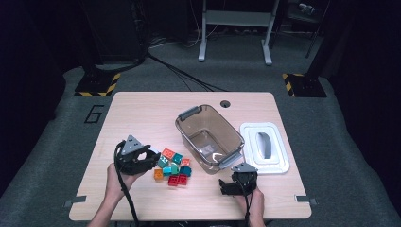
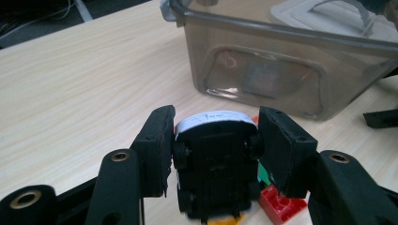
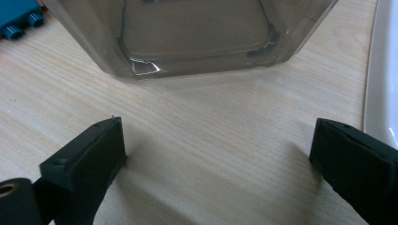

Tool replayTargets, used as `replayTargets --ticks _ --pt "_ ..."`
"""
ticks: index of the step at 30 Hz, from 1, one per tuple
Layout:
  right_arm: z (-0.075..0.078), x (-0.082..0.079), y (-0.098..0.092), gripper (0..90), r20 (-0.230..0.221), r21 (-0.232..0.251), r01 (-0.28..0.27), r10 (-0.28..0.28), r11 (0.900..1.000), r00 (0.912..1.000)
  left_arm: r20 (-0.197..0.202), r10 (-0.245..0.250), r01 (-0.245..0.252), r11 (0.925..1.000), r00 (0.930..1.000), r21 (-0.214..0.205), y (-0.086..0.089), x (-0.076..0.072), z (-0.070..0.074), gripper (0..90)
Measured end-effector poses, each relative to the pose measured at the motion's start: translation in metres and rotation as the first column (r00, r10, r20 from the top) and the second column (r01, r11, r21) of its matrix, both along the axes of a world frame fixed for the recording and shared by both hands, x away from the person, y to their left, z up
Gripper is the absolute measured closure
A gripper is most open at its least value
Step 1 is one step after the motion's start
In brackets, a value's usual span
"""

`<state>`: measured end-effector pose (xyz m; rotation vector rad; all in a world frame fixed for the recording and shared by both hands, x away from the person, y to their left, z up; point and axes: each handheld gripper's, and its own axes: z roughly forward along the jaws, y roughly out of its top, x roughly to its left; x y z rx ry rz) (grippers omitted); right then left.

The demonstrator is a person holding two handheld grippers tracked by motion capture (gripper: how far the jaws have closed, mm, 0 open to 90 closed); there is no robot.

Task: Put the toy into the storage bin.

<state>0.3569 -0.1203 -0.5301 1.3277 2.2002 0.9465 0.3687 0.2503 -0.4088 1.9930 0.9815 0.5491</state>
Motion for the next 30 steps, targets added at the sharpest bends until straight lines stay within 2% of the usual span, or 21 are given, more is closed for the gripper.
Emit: replayTargets --ticks 14,19,21,23,30 --pt "0.0 0.0 0.0 3.1 0.001 0.001 0.0 0.0 1.0 1.0 0.039 -0.031 0.03 0.9993 0.9988 0.023 -0.016 0.023 0.033 47.8" --pt "0.0 0.0 0.0 3.1 0.001 0.0 0.0 0.0 1.0 1.0 0.065 -0.04 0.038 0.9987 0.9971 0.033 -0.025 0.031 0.045 47.8" --pt "0.0 0.0 0.0 3.1 0.001 0.001 0.0 0.0 1.0 1.0 0.066 -0.039 0.038 0.999 0.997 0.024 -0.03 0.032 0.049 47.8" --pt "0.0 0.0 0.0 3.1 0.001 0.0 0.001 -0.001 1.0 1.0 0.072 -0.048 0.046 0.9982 0.9962 0.04 -0.034 0.035 0.054 47.8" --pt "0.0 0.0 0.0 3.2 0.005 0.0 0.012 -0.012 0.9999 0.9999 0.1 -0.065 0.061 0.9969 0.9929 0.05 -0.049 0.045 0.067 47.8"
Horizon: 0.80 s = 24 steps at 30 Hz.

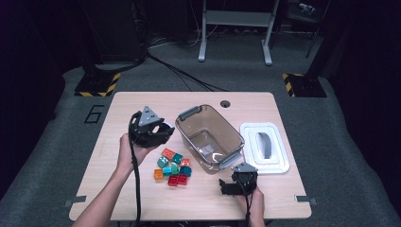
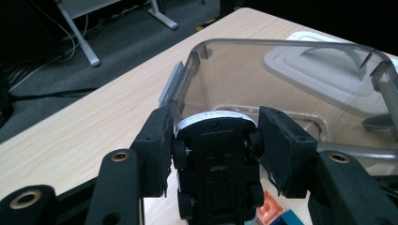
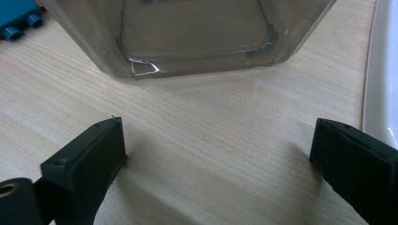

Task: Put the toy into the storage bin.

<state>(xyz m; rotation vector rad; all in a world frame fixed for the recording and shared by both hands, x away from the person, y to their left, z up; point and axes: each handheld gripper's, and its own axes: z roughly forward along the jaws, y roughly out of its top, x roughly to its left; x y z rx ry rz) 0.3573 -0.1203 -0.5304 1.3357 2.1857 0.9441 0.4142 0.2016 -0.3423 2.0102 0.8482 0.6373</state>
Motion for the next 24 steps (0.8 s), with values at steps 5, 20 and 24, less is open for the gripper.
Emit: replayTargets --ticks 5,20,24 --pt "0.0 0.0 0.0 3.2 -0.001 0.001 0.002 -0.002 1.0 1.0 0.006 -0.016 0.016 0.9998 0.9999 0.013 -0.011 0.01 0.006 47.8" --pt "0.0 0.0 -0.001 4.1 -0.002 0.004 0.002 -0.002 1.0 1.0 0.007 -0.076 0.076 0.9966 0.9971 0.032 -0.052 0.036 0.005 47.7" --pt "0.0 0.0 0.0 4.1 0.0 0.005 0.009 -0.009 0.9999 1.0 -0.003 -0.084 0.084 0.9961 0.9965 0.027 -0.058 0.04 0.003 47.7"
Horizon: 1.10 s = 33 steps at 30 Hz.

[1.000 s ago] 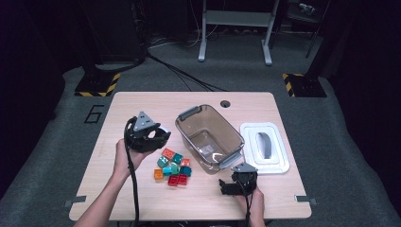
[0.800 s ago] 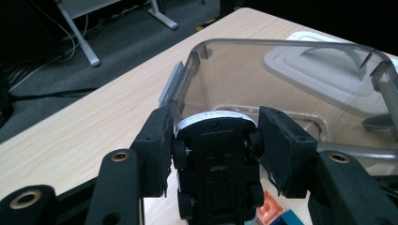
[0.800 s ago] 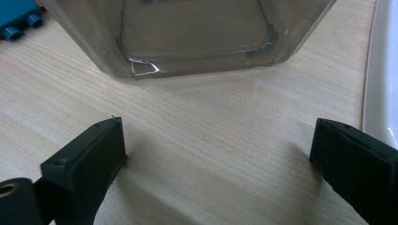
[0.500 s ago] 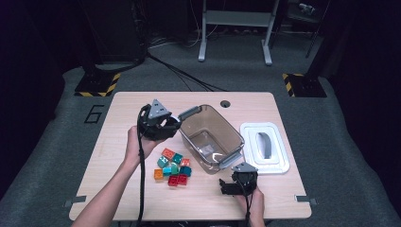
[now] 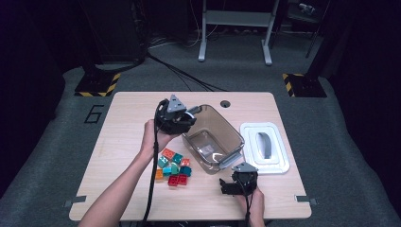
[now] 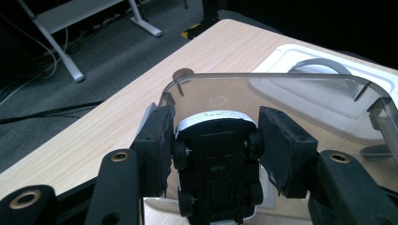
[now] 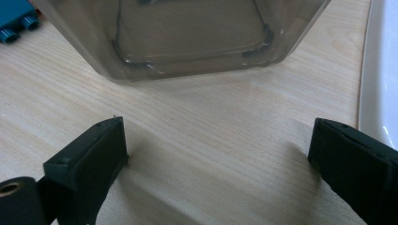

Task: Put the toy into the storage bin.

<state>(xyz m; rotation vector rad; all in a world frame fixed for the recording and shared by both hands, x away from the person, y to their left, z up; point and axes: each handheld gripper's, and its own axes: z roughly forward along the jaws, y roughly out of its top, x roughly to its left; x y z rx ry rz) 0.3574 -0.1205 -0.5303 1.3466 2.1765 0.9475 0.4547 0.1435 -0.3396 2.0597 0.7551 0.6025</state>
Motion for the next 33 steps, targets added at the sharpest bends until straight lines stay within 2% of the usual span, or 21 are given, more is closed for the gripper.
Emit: replayTargets --ticks 4,5,8,12,16,22,26,31,33 --pt "0.0 0.0 -0.001 4.6 -0.001 -0.001 -0.006 0.006 1.0 1.0 -0.016 -0.016 0.016 0.9999 0.9997 -0.007 -0.009 0.006 -0.006 47.7" --pt "0.0 0.0 -0.001 4.6 0.0 -0.001 -0.006 0.006 1.0 1.0 -0.022 -0.022 0.022 0.9997 0.9995 0.01 -0.013 0.009 -0.011 47.7" --pt "0.0 0.0 -0.001 4.7 0.0 -0.001 -0.005 0.005 1.0 1.0 -0.034 -0.026 0.026 0.9993 0.9991 0.026 -0.02 0.011 -0.018 47.6" --pt "0.0 0.0 -0.001 5.1 0.003 -0.005 -0.001 0.001 1.0 1.0 -0.047 -0.03 0.032 0.9992 0.9984 0.025 -0.024 0.013 -0.024 47.6" --pt "0.0 0.0 -0.001 5.3 0.002 -0.004 0.0 0.0 1.0 1.0 -0.074 -0.043 0.047 0.9981 0.9963 0.039 -0.032 0.012 -0.038 47.6" --pt "0.0 0.0 -0.001 5.6 0.003 0.0 0.0 0.0 1.0 1.0 -0.09 -0.066 0.07 0.9963 0.9937 0.049 -0.032 0.007 -0.046 47.6" --pt "0.0 0.0 -0.001 5.6 0.003 -0.001 0.0 0.0 1.0 1.0 -0.121 -0.085 0.09 0.9956 0.989 0.029 -0.027 0.002 -0.049 47.5" --pt "0.0 -0.001 -0.001 5.7 0.001 0.002 0.007 -0.007 1.0 1.0 -0.136 -0.099 0.104 0.9942 0.9858 0.028 -0.024 0.001 -0.049 47.5" --pt "0.0 -0.001 -0.001 5.7 0.001 0.001 0.008 -0.008 1.0 1.0 -0.154 -0.11 0.115 0.9931 0.982 0.022 -0.022 0.0 -0.049 47.5"
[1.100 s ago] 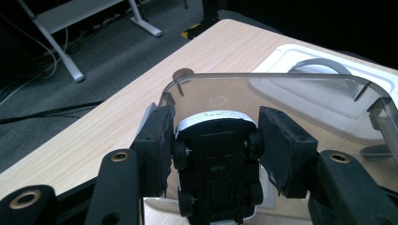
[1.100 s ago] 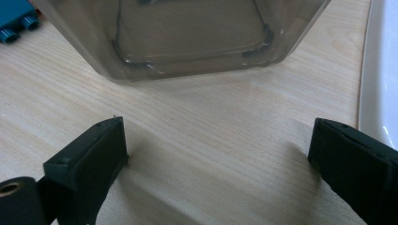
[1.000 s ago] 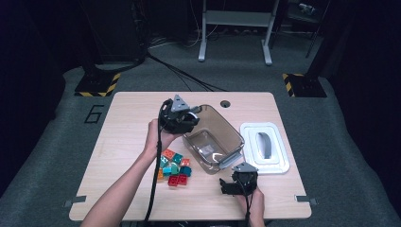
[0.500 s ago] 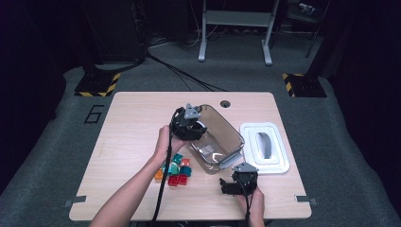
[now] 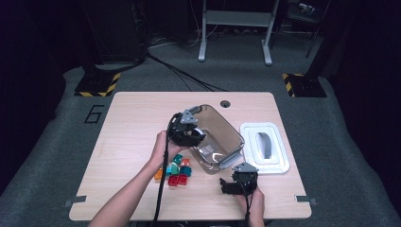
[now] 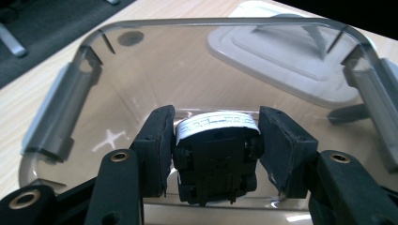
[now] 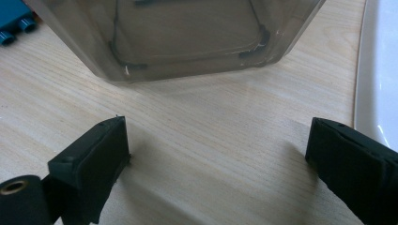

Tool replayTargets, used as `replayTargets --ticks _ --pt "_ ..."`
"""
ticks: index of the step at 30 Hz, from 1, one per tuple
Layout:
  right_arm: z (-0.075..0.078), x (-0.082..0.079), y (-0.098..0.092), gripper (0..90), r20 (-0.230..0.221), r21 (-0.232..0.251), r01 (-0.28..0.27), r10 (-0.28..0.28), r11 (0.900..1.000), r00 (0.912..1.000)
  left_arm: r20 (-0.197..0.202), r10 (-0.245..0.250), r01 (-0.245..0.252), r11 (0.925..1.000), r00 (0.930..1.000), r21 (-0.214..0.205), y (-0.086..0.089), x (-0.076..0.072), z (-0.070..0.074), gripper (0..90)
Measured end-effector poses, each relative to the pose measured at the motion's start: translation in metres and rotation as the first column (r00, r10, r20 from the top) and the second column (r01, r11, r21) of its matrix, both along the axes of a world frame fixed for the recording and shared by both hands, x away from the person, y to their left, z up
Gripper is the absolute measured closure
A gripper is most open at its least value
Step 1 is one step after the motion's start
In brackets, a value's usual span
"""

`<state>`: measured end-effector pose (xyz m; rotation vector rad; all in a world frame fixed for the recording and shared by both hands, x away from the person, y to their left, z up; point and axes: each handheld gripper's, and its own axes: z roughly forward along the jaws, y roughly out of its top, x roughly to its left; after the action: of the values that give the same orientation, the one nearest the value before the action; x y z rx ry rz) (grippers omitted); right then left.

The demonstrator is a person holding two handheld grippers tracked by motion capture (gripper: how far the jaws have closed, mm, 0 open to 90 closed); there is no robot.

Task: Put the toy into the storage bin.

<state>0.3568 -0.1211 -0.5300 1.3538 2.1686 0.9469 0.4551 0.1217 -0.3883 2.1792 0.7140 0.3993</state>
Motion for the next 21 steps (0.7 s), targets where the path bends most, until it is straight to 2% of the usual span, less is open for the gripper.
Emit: replayTargets --ticks 5,7,14,21 --pt "0.0 0.0 0.0 5.7 0.0 0.0 0.001 -0.001 1.0 1.0 -0.031 -0.017 0.017 0.9999 0.9994 0.004 0.0013 -0.0019 -0.0009 47.4" --pt "0.0 0.0002 -0.0002 5.7 0.0 -0.004 0.004 -0.004 1.0 1.0 -0.031 -0.024 0.025 0.9996 0.9992 0.014 0.0023 -0.0022 -0.0003 47.4" --pt "-0.0001 0.0002 -0.0002 5.8 0.002 -0.005 0.007 -0.007 1.0 1.0 -0.064 -0.022 0.023 0.9994 0.9977 0.025 0.0059 -0.0037 -0.0006 47.2" --pt "0.0 0.0002 -0.0002 5.8 0.002 -0.007 0.009 -0.009 0.9999 1.0 -0.077 -0.019 0.023 0.9987 0.9968 0.045 0.0061 -0.0028 -0.0017 46.8"
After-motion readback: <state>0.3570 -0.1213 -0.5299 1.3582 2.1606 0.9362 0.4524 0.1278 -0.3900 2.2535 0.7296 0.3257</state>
